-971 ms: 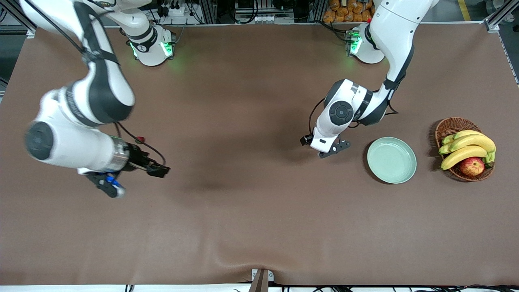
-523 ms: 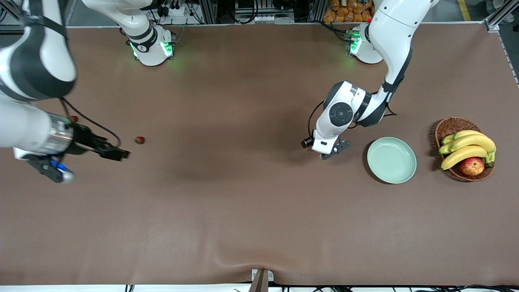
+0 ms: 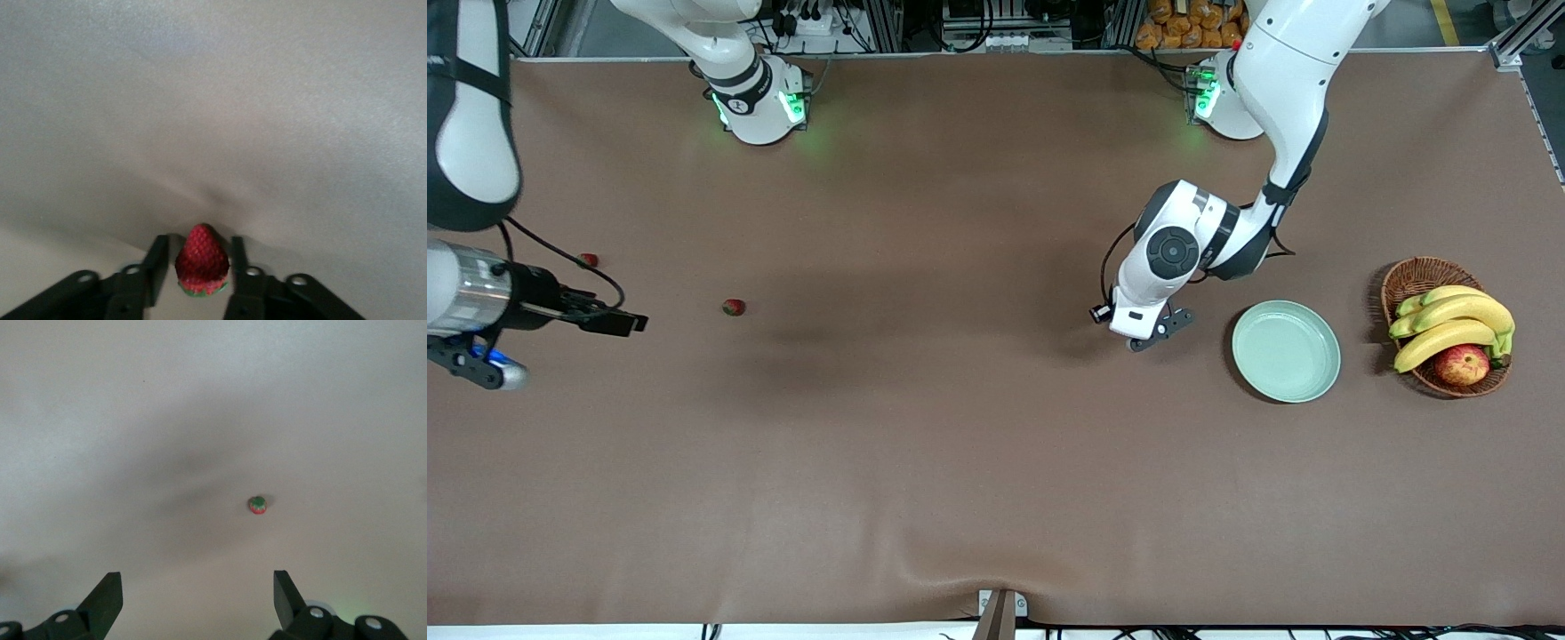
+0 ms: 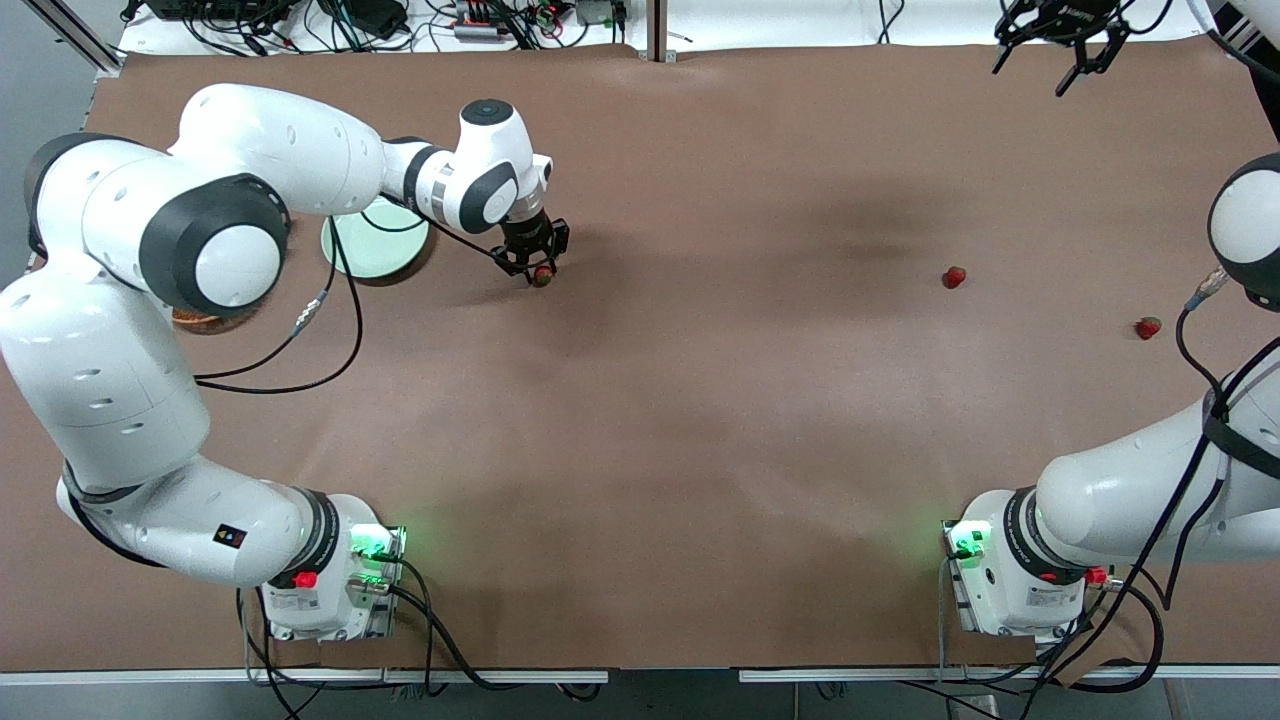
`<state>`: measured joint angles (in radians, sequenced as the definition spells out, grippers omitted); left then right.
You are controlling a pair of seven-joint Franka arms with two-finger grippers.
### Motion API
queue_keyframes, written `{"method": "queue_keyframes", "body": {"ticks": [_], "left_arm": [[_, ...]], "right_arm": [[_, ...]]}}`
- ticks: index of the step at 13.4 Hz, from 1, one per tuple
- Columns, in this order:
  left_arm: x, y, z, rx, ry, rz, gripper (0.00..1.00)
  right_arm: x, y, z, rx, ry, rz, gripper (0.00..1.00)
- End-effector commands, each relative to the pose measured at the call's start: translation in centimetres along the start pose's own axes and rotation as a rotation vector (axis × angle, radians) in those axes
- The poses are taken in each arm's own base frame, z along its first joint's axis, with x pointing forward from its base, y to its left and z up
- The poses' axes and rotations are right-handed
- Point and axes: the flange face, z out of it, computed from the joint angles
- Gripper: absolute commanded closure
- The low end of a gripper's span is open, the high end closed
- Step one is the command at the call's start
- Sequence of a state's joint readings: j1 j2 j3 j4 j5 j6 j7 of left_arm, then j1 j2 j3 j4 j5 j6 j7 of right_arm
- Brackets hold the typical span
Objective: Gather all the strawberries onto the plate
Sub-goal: 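Carry the strawberry to the plate with the left gripper while the right grasps another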
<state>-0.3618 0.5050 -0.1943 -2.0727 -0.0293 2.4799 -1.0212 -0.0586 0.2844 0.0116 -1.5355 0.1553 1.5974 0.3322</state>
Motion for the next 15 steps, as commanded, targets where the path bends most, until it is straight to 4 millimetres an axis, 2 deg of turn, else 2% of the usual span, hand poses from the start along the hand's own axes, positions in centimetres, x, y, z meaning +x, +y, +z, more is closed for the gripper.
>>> {"method": "queue_keyframes", "body": {"ticks": [1, 3, 5, 7, 9, 12, 14, 15], "left_arm": [[0.1, 0.9, -0.1, -0.018, 0.002, -0.016, 1.00], [0.6, 0.8, -1.2, -0.030, 0.013, -0.022, 1.00], [1.1, 0.7, -4.0, -0.052, 0.034, -0.026, 1.00], [2.8, -0.2, -7.2, -0.080, 0.061, -0.037, 1.00], [5.5, -1.8, -10.8, -0.107, 0.091, -0.024, 1.00], [10.4, -4.9, -14.8, -0.100, 0.096, -0.014, 1.00], [15.1, -8.4, -17.2, -0.103, 0.104, 0.018, 1.00], [17.2, -10.2, -17.7, -0.098, 0.102, 0.047, 1.00]], "right_arm": [[-2.3, 1.9, 4.2, -0.008, 0.049, -0.062, 0.00], [-2.1, 2.3, 9.2, -0.008, 0.080, -0.071, 0.00], [-2.4, 3.4, 13.9, -0.013, 0.103, -0.105, 0.00], [-3.0, 4.3, 17.6, -0.024, 0.104, -0.108, 0.00], [-3.6, 4.5, 19.6, -0.044, 0.092, -0.147, 0.00], [-4.2, 4.5, 21.9, -0.058, 0.070, -0.158, 0.00], [-4.5, 4.8, 23.5, -0.082, 0.092, -0.186, 0.00], [-4.6, 5.0, 24.4, -0.082, 0.102, -0.186, 0.00]]}}
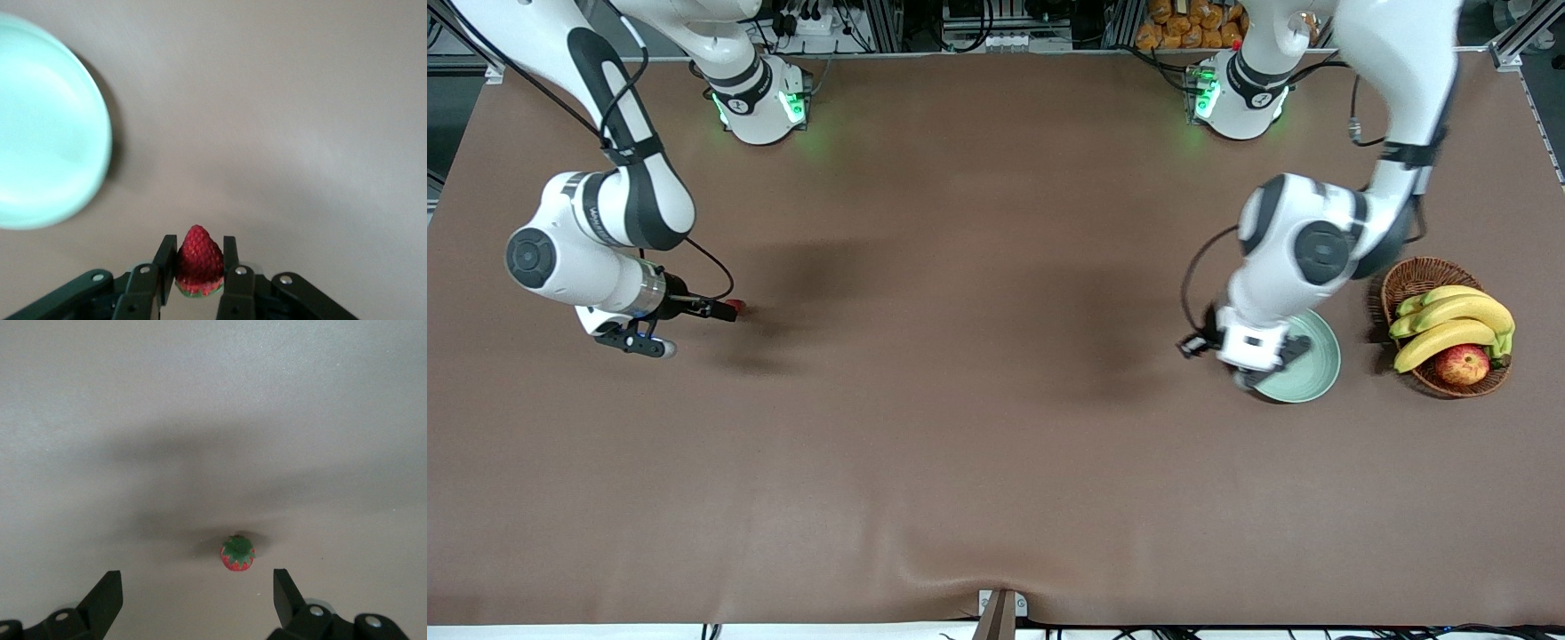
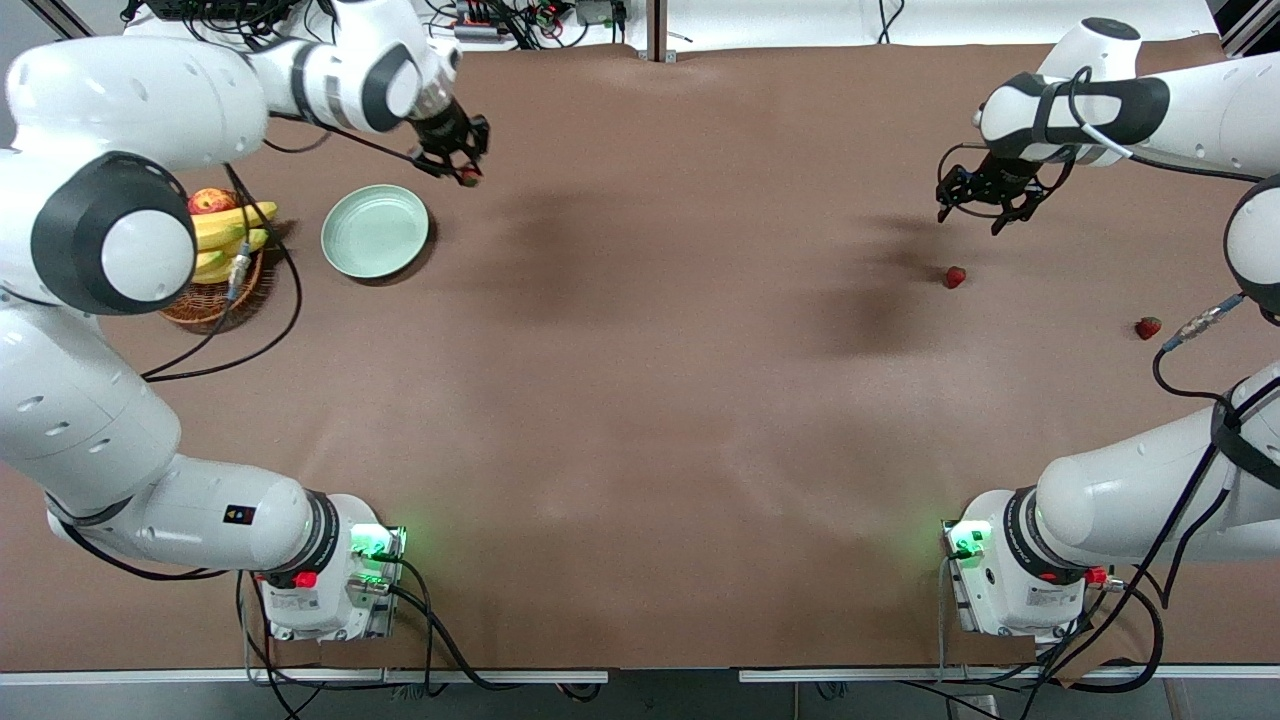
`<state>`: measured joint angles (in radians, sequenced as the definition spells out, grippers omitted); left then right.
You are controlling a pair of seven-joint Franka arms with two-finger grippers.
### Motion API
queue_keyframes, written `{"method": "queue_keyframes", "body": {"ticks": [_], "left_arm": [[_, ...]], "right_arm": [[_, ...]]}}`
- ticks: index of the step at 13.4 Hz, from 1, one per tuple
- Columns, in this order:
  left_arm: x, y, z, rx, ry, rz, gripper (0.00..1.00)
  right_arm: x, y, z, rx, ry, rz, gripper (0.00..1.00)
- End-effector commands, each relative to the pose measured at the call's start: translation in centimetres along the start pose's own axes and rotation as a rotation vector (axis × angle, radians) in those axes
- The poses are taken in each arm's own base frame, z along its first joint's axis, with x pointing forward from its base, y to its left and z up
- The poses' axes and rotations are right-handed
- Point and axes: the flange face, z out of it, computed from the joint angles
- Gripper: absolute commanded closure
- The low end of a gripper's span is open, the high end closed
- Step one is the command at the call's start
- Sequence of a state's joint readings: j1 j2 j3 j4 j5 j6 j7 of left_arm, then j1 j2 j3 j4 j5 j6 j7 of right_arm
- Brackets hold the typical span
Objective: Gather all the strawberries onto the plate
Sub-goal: 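Carry the strawberry to the plate with the left gripper while the right grasps another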
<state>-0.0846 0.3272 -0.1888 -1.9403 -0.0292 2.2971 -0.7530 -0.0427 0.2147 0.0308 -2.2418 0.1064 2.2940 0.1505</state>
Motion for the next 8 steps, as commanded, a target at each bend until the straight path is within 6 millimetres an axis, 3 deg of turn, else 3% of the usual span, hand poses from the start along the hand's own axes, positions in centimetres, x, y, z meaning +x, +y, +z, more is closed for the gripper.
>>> {"method": "queue_keyframes", "body": {"ticks": [1, 3, 4, 7, 8], "left_arm": [[5.3, -4.5, -1.3, 0.007, -0.016, 0.084, 1.00], [8.9, -9.2, 0.6, 0.015, -0.036, 0.104, 1.00], [9.7, -10.2, 1.2, 0.027, -0.037, 0.101, 1.00], [9.9, -10.9, 3.5, 0.073, -0.045, 0.127, 1.00], [10.8, -12.0, 4.1, 0.075, -0.033, 0.116, 1.00]], "right_arm": [[-1.4, 0.4, 2.0, -0.025, 0.025, -0.043, 0.00], [-1.5, 1.0, 3.4, -0.027, 0.013, -0.090, 0.09], [-1.9, 1.3, 4.1, -0.027, 0.022, -0.094, 0.12], [-2.3, 1.5, 5.8, -0.029, 0.027, -0.093, 0.33], [-2.3, 1.6, 6.2, -0.029, 0.024, -0.092, 0.34]]}}
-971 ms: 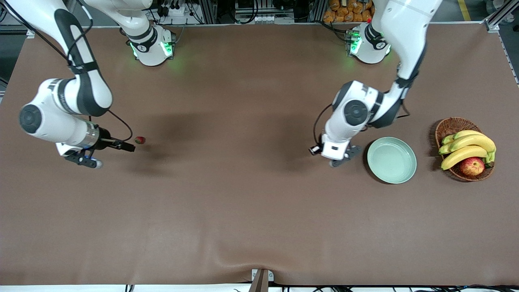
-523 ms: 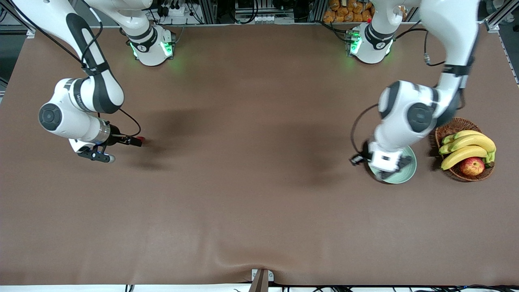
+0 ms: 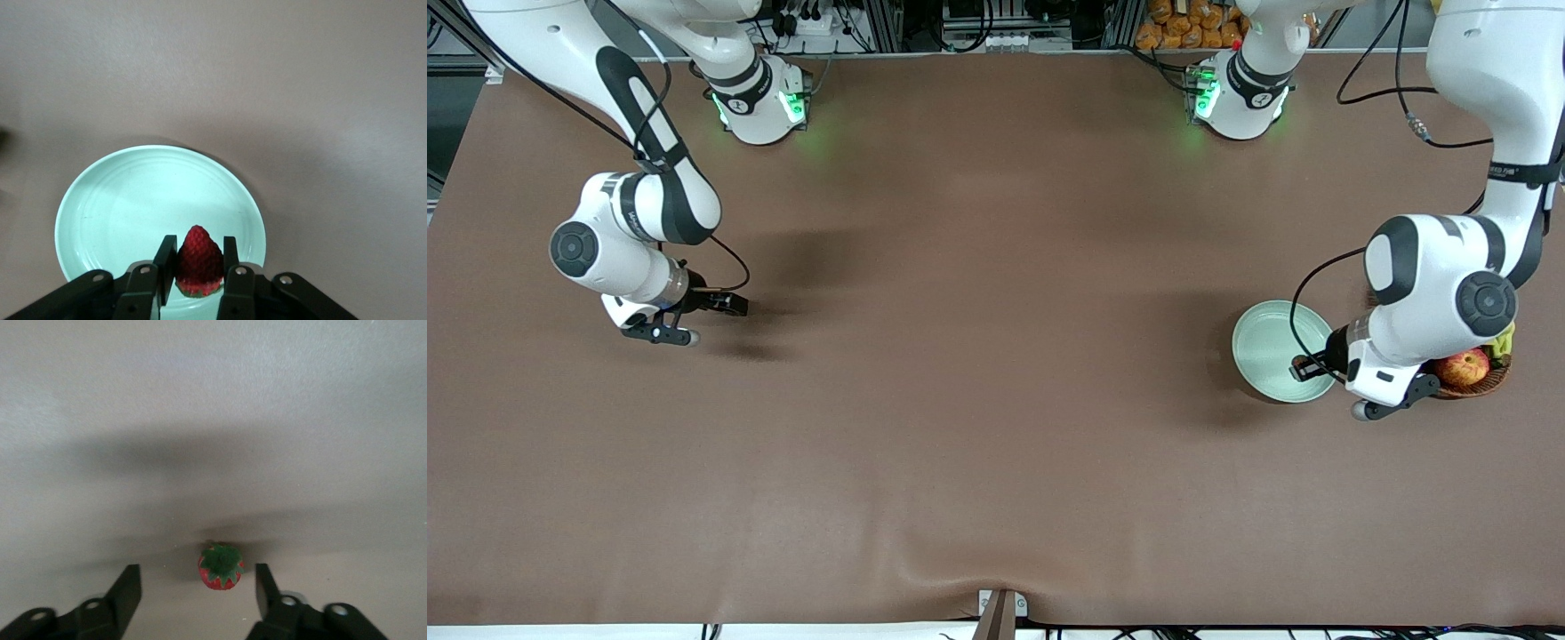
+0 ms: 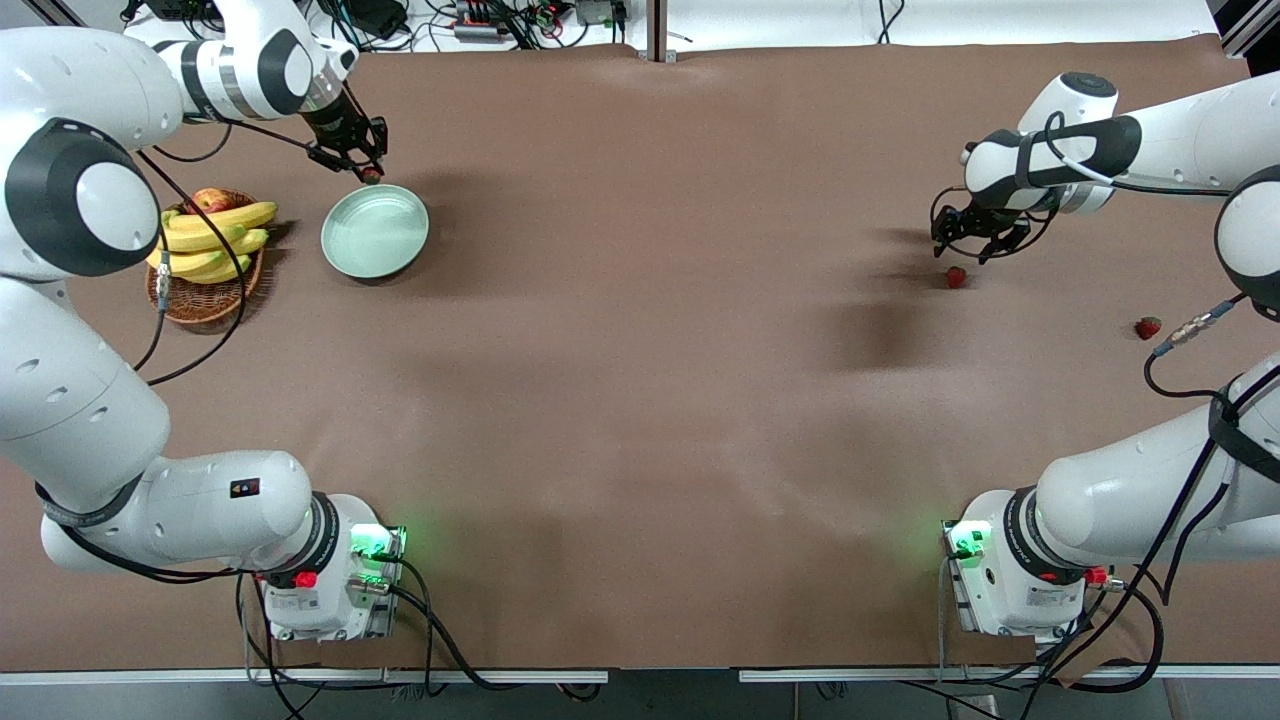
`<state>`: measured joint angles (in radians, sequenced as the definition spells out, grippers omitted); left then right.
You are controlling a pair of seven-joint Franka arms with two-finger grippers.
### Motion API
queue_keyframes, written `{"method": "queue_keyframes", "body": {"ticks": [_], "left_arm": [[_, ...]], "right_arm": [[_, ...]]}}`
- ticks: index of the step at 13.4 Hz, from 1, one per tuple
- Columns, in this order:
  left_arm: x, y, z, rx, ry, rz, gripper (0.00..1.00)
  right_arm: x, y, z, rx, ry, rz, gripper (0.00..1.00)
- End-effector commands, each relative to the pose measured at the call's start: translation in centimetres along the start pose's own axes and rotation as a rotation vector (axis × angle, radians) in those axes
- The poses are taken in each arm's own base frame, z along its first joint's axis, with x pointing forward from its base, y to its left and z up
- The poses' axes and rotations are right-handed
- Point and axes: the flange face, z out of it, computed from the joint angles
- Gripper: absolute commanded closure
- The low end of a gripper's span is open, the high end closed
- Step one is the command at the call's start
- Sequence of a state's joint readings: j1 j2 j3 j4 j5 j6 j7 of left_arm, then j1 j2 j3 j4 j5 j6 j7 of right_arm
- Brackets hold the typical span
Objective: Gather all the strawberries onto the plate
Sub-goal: 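Carry the strawberry to the plate with the left gripper while the right grasps another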
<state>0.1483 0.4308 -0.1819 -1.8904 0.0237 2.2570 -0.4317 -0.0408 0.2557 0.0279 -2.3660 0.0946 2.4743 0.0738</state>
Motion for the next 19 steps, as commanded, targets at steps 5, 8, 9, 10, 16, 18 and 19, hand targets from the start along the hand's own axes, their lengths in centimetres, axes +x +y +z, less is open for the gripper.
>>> {"method": "queue_keyframes", "body": {"ticks": [5, 8, 9, 10, 16, 18, 19], "left_arm": [[2.0, -1.9, 4.9, 0.032, 0.035, 0.012, 1.00], [0.7, -2.5, 6.4, 0.043, 0.003, 0.007, 1.00], [0.7, -3.2, 6.7, 0.046, -0.004, -0.006, 0.99], [0.6, -3.4, 6.5, 0.046, -0.005, -0.009, 0.80], [-0.7, -3.5, 1.9, 0.063, -0.016, -0.013, 0.00], [-2.5, -2.9, -2.8, 0.103, -0.072, 0.001, 0.00], [-3.1, -2.6, -4.7, 0.103, -0.070, -0.002, 0.00]], "right_arm": [[0.1, 2.4, 2.0, -0.007, 0.007, -0.049, 0.35], [0.1, 2.3, 2.4, -0.007, 0.007, -0.052, 0.55], [0.1, 2.1, 2.5, -0.008, 0.010, -0.053, 0.63], [0.1, 2.0, 2.5, -0.008, 0.008, -0.056, 0.76], [1.4, -0.6, 0.4, -0.001, 0.004, -0.027, 1.00], [2.7, -2.1, -2.1, 0.004, -0.045, 0.005, 1.00], [3.6, -2.9, -3.9, 0.013, -0.069, 0.032, 1.00]]}}
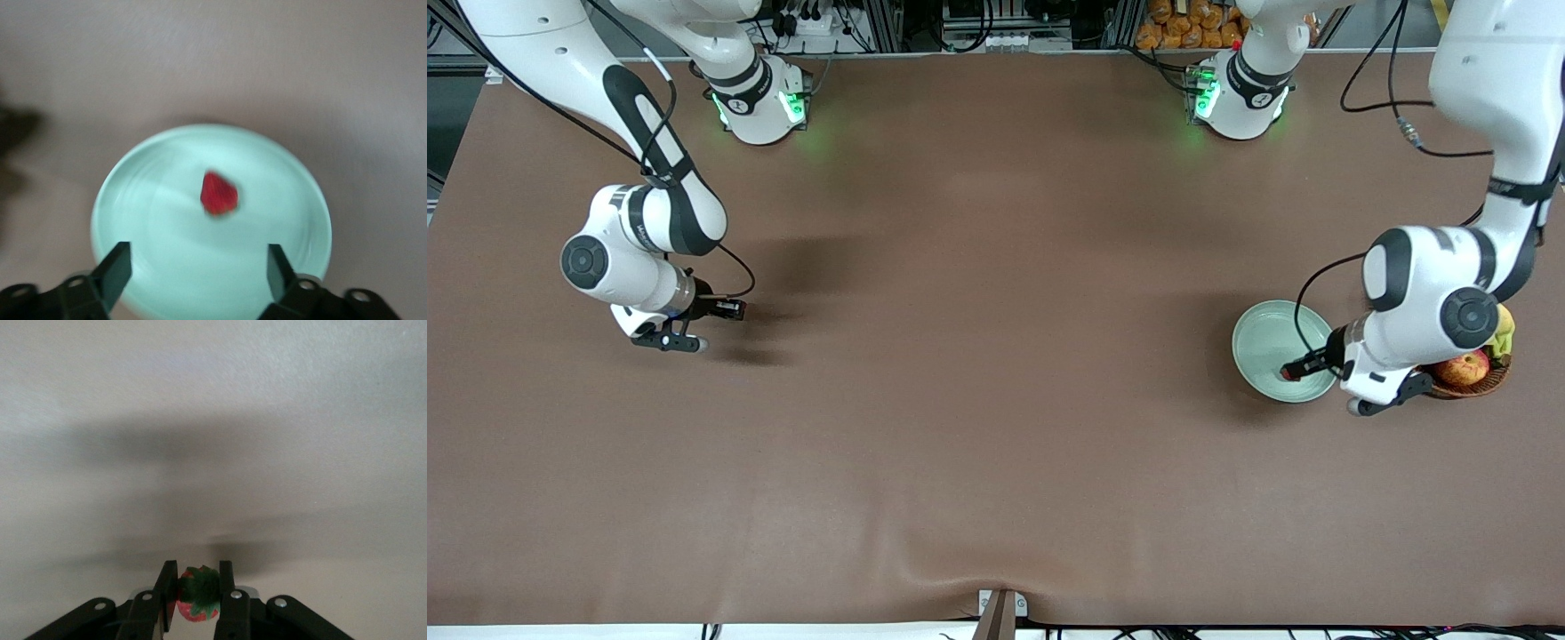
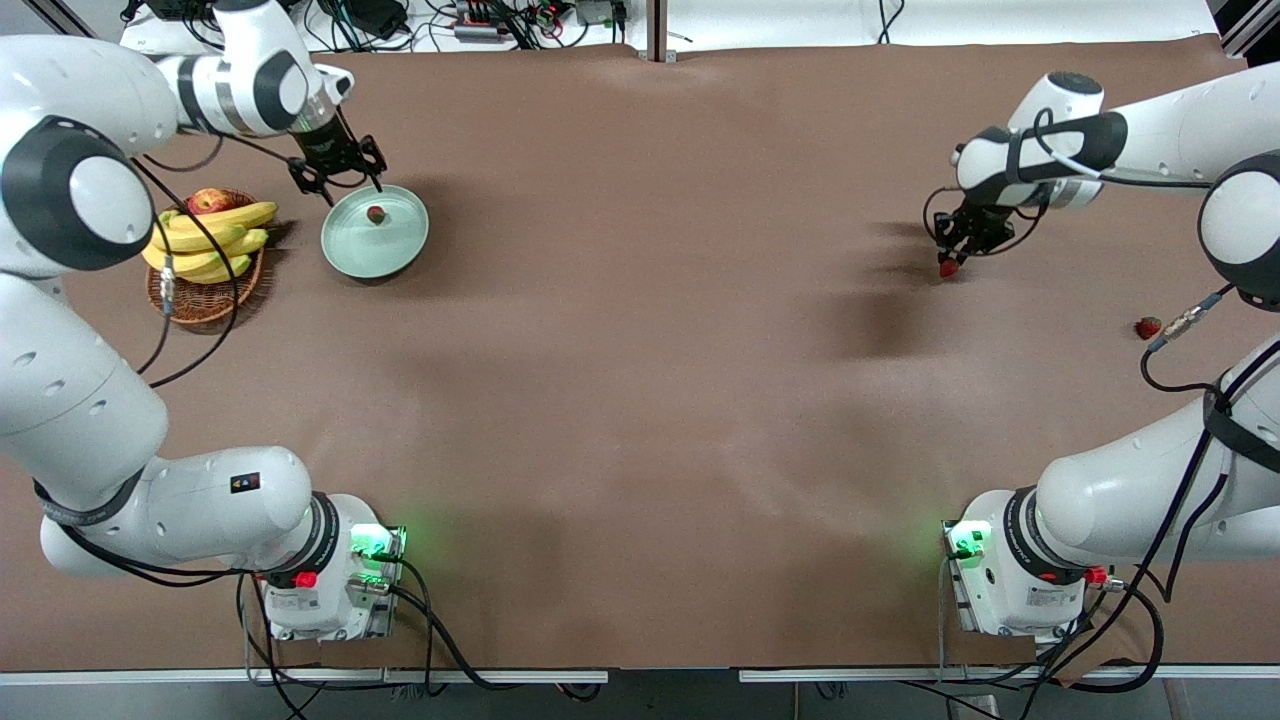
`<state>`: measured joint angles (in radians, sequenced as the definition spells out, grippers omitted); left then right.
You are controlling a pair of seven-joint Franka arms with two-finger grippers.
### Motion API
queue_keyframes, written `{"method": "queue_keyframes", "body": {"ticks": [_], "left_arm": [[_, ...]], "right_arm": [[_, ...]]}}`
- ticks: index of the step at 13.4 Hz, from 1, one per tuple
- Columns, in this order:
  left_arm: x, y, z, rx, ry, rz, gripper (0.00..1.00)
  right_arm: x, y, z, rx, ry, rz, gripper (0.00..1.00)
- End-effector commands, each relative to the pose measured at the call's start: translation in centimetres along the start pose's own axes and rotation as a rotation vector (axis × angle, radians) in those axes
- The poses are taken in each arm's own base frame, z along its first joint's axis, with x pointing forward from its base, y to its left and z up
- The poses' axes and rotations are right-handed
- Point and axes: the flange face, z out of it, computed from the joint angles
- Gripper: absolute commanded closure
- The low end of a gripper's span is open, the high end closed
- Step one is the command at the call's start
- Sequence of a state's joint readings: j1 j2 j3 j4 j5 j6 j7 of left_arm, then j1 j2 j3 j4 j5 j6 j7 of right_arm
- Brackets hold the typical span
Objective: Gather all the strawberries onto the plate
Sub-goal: 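Carry the strawberry to the plate with the left gripper while the right grasps another, then release the strawberry onto the plate with the left gripper while the right lifts another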
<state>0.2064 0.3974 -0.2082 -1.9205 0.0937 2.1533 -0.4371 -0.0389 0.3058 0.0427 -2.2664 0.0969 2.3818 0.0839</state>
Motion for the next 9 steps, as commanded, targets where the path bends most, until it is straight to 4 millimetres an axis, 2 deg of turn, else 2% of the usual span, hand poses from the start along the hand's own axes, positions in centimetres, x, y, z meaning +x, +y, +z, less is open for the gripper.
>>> {"method": "queue_keyframes", "body": {"ticks": [1, 3, 5, 6, 9], "left_arm": [[-2.9, 0.3, -6.2, 0.003, 0.009, -0.003, 0.00], [-3.8, 1.6, -8.9, 0.014, -0.010, 0.015, 0.00], [-4.3, 3.3, -11.4, 0.017, -0.015, 0.044, 0.00], [-4.8, 4.5, -12.4, 0.014, -0.010, 0.063, 0.00], [-5.4, 7.0, -15.4, -0.001, 0.006, 0.102, 0.00]], "right_arm": [[2.0, -3.0, -5.0, 0.033, -0.038, 0.060, 1.00], [3.0, -6.5, -7.3, 0.089, -0.015, 0.096, 1.00], [3.8, -11.4, -8.4, 0.148, -0.002, 0.155, 1.00], [4.2, -14.2, -8.6, 0.176, -0.005, 0.209, 1.00], [4.0, -24.2, -8.7, 0.204, -0.003, 0.352, 1.00]]}}
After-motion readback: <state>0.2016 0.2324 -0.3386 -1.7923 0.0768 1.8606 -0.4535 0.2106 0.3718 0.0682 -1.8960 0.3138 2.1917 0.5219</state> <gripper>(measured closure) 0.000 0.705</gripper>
